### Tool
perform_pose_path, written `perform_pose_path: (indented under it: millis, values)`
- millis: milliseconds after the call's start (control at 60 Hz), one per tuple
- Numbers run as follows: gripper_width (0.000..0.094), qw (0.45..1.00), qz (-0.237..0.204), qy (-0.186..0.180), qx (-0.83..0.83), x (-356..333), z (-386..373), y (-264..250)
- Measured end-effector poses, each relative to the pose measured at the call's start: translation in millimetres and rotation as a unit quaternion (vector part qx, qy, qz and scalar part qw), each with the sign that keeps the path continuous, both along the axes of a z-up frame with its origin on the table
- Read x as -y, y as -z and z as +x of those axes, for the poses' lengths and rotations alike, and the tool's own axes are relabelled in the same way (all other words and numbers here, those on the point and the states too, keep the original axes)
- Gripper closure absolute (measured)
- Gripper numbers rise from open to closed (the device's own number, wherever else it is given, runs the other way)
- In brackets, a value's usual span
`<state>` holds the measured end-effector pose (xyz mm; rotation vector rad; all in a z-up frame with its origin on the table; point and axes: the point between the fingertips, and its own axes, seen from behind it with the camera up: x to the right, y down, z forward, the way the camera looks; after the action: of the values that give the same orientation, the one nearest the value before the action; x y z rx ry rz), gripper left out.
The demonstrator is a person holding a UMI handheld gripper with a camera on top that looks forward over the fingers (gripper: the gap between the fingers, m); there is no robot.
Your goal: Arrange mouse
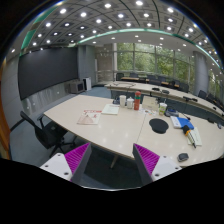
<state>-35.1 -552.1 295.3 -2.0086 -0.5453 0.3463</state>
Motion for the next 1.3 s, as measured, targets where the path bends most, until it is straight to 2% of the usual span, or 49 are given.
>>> perform_pose_path:
  millis: [200,317,517,633,717,850,1083,1300]
  values:
    - [0.0080,0.999,-0.015,0.050,0.013,-15.0,56.0,31.4]
    - [0.0082,0.996,-0.034,0.084,0.026,-29.8,111.6,76.9]
    - [0.0083,0.981,-0.071,0.175,0.045,-60.4,230.4,162.6]
    - [0.0083,0.972,-0.074,0.218,0.049,-98.6,291.5,199.1]
    - [0.0081,0.968,-0.068,0.236,0.057,-132.8,329.1,217.9]
    - [0.0084,0.966,-0.056,0.245,0.057,-199.1,365.8,250.7]
    - [0.0084,0.963,-0.100,0.248,0.027,-266.1,382.6,299.3]
    - [0.0082,0.964,-0.106,0.245,0.021,-303.2,383.4,303.1]
